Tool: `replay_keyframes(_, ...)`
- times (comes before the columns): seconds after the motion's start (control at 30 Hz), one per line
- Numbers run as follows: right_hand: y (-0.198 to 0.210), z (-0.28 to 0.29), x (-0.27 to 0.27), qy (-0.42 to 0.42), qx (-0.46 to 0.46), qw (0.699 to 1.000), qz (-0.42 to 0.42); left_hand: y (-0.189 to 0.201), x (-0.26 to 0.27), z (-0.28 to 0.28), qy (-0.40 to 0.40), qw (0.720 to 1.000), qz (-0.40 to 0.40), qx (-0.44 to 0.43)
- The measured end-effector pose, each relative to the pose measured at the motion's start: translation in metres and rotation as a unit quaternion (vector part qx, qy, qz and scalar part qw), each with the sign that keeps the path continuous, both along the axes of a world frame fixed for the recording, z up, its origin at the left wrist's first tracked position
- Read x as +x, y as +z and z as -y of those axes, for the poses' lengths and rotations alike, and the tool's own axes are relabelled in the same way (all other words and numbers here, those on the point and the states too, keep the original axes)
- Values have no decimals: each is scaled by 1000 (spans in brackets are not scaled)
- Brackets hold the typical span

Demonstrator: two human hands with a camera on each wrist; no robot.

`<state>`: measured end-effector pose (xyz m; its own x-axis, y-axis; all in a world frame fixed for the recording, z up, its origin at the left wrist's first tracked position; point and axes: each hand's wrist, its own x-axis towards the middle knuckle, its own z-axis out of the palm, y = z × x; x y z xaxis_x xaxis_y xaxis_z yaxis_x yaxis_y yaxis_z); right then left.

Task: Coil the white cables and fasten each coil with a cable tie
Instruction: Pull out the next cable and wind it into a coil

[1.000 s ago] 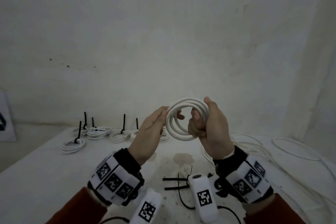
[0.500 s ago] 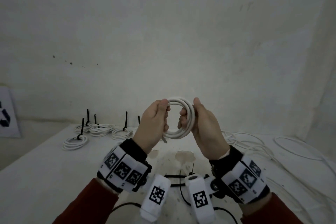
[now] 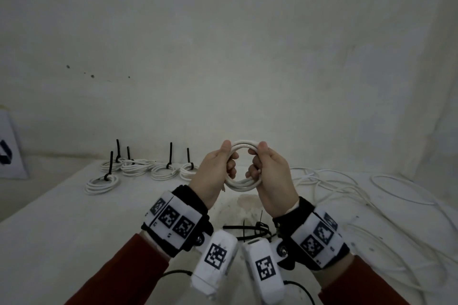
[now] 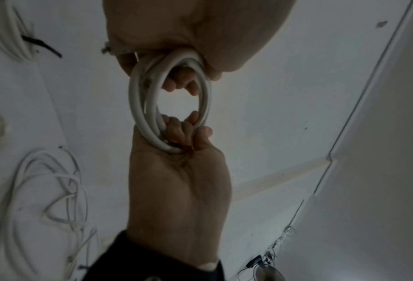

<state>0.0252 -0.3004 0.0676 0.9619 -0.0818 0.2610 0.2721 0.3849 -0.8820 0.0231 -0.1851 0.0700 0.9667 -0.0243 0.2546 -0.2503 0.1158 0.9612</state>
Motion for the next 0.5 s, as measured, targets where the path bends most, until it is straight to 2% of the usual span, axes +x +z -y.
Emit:
replay_keyframes(0.1,-11,1,2,17,18,999,-22,-6,1,1,1,999,-48,-14)
replay_keyframes(0.2,-22,8,6,71,16,995,-62,-14,3,1,-4,995,-93,-29)
replay_keyframes(0.23,-25,13,7,94,-12,993,-70,-19,4,1,1,994,-105,-25)
replay_keyframes(0.3,-31,27,11,108,-174,977,-66,-32,7,-2,17,992,-127,0)
replay_keyframes(0.37,-35,42,14,83,-379,920,-50,-45,11,-8,32,988,-148,36)
replay_keyframes(0.43,-41,56,19,48,-509,859,-27,-56,15,-14,45,984,-164,54)
replay_keyframes(0.5,-46,68,23,34,-619,784,14,-64,18,-19,59,981,-176,57)
